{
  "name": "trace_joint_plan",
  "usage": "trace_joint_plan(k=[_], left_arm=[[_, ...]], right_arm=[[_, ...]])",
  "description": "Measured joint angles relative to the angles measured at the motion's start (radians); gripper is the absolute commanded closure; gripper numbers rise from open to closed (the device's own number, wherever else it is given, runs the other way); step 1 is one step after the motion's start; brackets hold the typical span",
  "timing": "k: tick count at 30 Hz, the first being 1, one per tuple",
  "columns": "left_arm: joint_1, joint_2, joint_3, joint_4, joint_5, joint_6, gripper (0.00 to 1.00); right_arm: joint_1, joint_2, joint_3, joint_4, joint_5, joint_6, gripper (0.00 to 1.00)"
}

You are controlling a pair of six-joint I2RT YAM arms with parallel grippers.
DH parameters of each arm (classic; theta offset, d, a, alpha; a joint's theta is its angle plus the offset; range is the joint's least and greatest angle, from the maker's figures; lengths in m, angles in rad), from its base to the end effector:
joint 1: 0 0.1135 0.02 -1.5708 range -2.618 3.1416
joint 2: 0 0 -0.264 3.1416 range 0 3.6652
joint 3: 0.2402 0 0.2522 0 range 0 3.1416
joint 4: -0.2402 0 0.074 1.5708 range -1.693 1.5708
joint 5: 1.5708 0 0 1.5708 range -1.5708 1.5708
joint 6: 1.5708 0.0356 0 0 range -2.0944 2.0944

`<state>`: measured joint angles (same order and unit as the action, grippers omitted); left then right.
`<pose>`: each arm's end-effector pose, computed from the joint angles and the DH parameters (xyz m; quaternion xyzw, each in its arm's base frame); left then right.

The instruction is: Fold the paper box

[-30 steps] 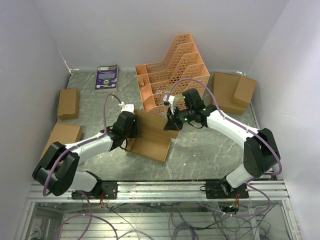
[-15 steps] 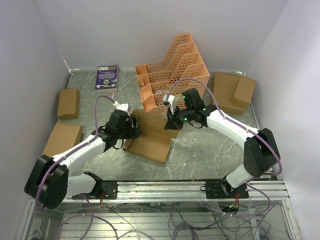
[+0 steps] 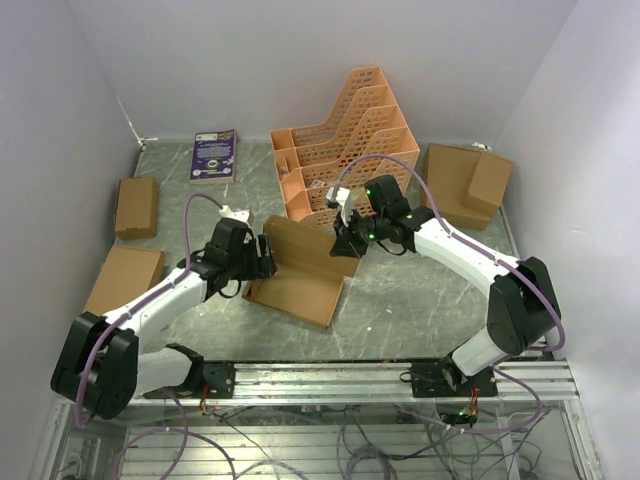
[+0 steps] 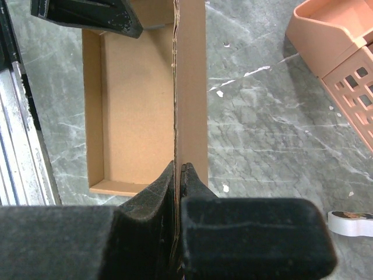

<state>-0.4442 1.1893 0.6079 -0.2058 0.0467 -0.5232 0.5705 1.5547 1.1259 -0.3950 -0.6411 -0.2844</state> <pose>0.2130 -0.1032 0.1965 -0.0276 0.9236 -0.1966 0.3279 0.2689 0.1978 0.2550 -0.4709 0.7565 0.3397 0.3009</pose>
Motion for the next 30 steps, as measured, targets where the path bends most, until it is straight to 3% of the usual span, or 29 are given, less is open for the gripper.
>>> trace_joint_plan(k=[10, 20, 30], left_arm=[[0.006, 0.042, 0.006, 0.027, 0.054, -0.002, 0.40], [0.041, 0.067, 0.006, 0.122, 0.147, -0.033, 0.37], [0.112, 0.114, 0.003, 0.225, 0.237, -0.069, 0.33]], right_arm=[[0.000, -0.014, 0.000, -0.020, 0.007, -0.004, 1.00], [0.008, -0.101, 0.003, -0.038, 0.078, -0.010, 1.00], [0.141, -0.146, -0.018, -0.005, 0.300, -0.055, 1.00]])
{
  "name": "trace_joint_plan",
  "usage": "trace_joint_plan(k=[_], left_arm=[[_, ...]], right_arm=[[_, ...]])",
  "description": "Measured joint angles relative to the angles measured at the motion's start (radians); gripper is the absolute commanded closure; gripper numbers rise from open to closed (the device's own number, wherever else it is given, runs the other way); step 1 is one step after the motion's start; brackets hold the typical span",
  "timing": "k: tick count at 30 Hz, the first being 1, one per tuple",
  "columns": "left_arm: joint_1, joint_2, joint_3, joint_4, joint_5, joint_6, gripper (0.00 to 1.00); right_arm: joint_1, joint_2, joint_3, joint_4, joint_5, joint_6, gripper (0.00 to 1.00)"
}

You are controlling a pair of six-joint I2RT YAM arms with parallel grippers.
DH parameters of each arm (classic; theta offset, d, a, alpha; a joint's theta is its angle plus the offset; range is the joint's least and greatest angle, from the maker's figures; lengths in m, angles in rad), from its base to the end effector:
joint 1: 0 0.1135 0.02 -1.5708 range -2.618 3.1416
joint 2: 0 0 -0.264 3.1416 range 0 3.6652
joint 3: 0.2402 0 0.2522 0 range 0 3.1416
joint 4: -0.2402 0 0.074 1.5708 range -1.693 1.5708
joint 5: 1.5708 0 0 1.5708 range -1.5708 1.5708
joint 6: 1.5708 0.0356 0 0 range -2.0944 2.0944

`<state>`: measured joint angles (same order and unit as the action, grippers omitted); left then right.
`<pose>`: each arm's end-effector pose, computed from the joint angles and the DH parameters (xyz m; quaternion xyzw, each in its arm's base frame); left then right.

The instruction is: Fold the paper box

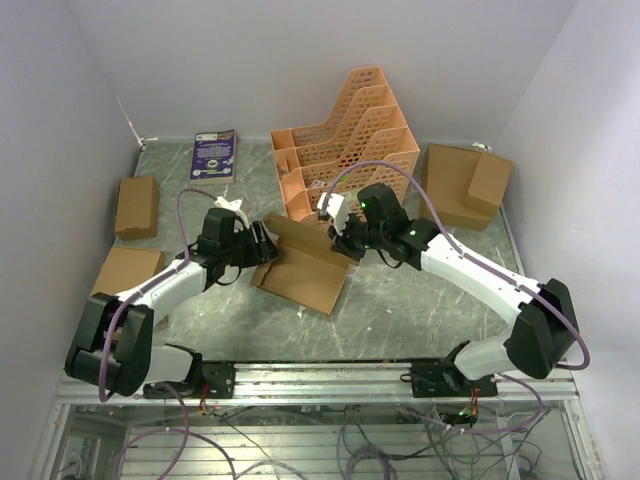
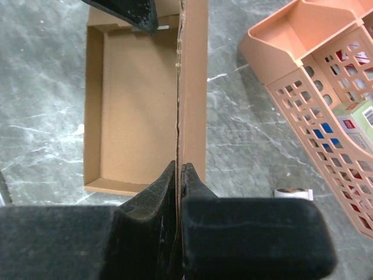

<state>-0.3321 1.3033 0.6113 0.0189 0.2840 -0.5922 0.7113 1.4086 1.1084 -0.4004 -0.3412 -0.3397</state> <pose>0.2441 -0.0948 0.1906 -0.0548 0.8923 -0.3057 0.3276 0.2281 0.2123 0.2896 -0.5102 0.7372 0.2280 0.3798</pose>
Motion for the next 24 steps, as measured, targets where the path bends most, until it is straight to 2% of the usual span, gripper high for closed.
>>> trace_joint_plan(k=[6, 17, 21, 24], left_arm=[[0.053, 0.014, -0.024, 0.037, 0.048, 0.001, 0.32], [0.096, 0.010, -0.059, 0.039, 0.056, 0.018, 0.31], [0.121, -0.002, -0.081, 0.043, 0.061, 0.009, 0.24], [0.183, -0.050, -0.124, 0.057, 0.070, -0.010, 0.21]], right_arm=[[0.020, -0.004, -0.024, 0.036, 0.070, -0.017, 1.00], [0.043, -0.024, -0.038, 0.048, 0.105, -0.037, 1.00], [0.043, -0.034, -0.045, 0.051, 0.114, -0.042, 1.00], [0.038, -0.050, -0.046, 0.054, 0.117, -0.046, 1.00]])
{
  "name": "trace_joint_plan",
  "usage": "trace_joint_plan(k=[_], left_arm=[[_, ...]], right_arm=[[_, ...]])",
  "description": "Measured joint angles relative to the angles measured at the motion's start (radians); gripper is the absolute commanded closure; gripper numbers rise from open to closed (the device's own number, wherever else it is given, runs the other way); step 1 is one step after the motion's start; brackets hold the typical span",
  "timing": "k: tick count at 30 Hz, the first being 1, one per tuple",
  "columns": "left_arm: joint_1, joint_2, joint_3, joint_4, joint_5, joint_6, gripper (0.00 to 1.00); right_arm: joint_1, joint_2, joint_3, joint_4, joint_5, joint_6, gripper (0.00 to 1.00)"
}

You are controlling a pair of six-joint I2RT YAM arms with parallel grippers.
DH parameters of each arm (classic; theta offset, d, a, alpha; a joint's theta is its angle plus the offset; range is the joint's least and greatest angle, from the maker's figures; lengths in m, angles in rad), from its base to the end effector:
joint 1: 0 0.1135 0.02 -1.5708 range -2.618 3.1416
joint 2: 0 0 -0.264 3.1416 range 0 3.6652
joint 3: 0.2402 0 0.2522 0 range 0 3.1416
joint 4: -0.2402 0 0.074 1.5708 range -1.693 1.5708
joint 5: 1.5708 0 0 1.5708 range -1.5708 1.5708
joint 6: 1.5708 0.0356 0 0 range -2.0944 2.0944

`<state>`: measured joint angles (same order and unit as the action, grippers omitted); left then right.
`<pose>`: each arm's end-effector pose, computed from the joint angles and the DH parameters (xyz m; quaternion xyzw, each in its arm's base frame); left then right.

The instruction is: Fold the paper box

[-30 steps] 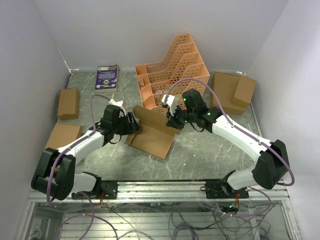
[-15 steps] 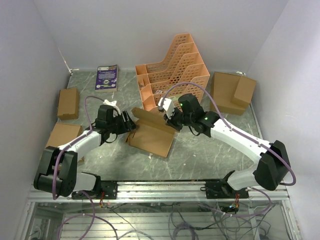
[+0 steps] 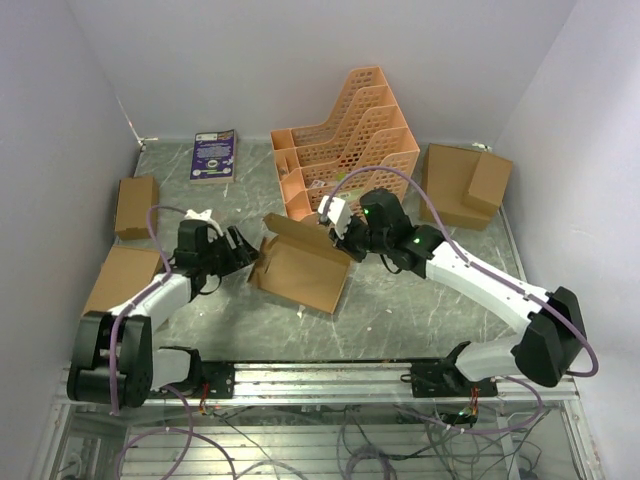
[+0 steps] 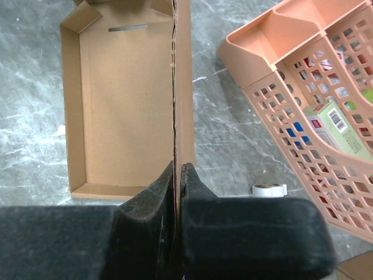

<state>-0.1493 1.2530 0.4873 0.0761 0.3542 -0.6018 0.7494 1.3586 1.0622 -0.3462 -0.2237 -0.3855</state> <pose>0.2340 -0.0477 0.1694 -0.1265 0.8845 -0.3022 0.3321 0.2166 0.2123 0.2923 -0.5198 0.7225 0.1787 0.4194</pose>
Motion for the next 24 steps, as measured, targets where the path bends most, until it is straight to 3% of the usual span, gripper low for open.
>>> trace_joint_plan(k=[6, 24], left_arm=[[0.083, -0.067, -0.069, 0.089, 0.075, -0.045, 0.21], [0.087, 0.060, -0.106, 0.504, 0.342, -0.208, 0.24]], right_arm=[[-0.021, -0.040, -0.006, 0.004, -0.017, -0.018, 1.00], [-0.050, -0.060, -0.006, 0.005, -0.056, -0.023, 1.00]])
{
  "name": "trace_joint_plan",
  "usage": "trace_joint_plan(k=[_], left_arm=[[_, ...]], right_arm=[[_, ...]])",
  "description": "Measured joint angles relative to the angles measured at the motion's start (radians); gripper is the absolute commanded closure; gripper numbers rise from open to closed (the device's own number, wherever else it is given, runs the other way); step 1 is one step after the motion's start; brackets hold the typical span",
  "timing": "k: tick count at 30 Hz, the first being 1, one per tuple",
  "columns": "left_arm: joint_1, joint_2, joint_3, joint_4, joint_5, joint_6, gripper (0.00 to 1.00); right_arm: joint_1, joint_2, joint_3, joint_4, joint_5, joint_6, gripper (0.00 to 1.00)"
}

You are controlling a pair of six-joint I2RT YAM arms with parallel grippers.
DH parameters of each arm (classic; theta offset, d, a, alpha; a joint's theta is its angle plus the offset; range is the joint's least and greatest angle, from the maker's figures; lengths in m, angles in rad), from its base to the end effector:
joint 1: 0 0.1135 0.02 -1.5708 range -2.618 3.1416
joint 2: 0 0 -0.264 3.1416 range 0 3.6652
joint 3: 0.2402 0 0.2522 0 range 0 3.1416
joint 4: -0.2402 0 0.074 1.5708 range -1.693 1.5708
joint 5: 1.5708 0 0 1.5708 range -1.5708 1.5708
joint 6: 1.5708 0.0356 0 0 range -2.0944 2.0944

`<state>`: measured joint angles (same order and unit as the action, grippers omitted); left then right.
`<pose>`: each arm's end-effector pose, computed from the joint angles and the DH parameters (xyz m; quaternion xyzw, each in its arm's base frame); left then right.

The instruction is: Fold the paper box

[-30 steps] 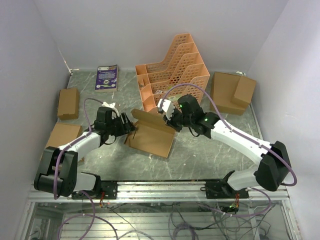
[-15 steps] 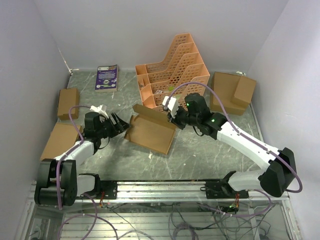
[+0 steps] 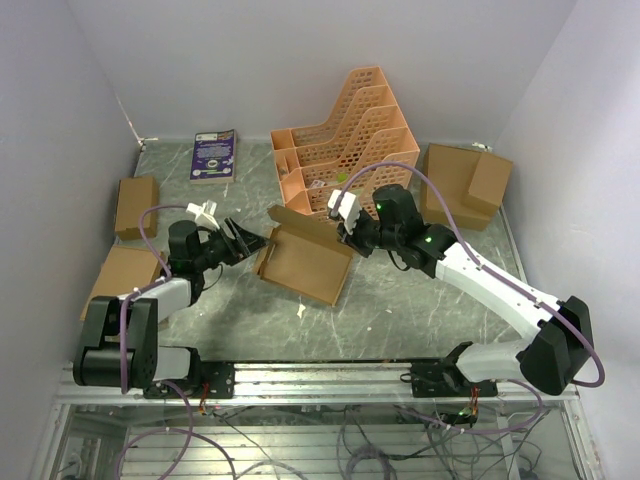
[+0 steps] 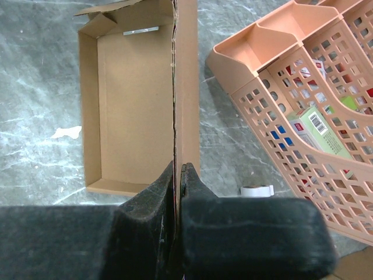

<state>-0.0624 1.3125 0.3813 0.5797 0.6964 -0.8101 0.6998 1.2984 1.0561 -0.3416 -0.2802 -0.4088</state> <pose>0.2401 -0.0379 0.1731 -0.0996 0.7888 -0.4810 0.3696 0.2166 0.1952 0.3076 -0.5152 0.7067 0.1897 0.4462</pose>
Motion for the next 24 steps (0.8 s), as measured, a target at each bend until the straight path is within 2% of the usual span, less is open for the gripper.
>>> trace_joint_plan(k=[14, 18, 24], left_arm=[[0.000, 0.097, -0.005, 0.137, 0.087, -0.088, 0.24], [0.000, 0.072, 0.006, 0.041, 0.063, -0.039, 0.22], [0.009, -0.067, 0.073, -0.175, -0.025, 0.082, 0.21]], right_arm=[[-0.002, 0.000, 0.000, -0.005, -0.017, 0.001, 1.00], [-0.005, 0.000, 0.000, -0.010, -0.017, 0.001, 1.00], [-0.014, 0.000, 0.000, -0.007, -0.027, 0.001, 1.00]])
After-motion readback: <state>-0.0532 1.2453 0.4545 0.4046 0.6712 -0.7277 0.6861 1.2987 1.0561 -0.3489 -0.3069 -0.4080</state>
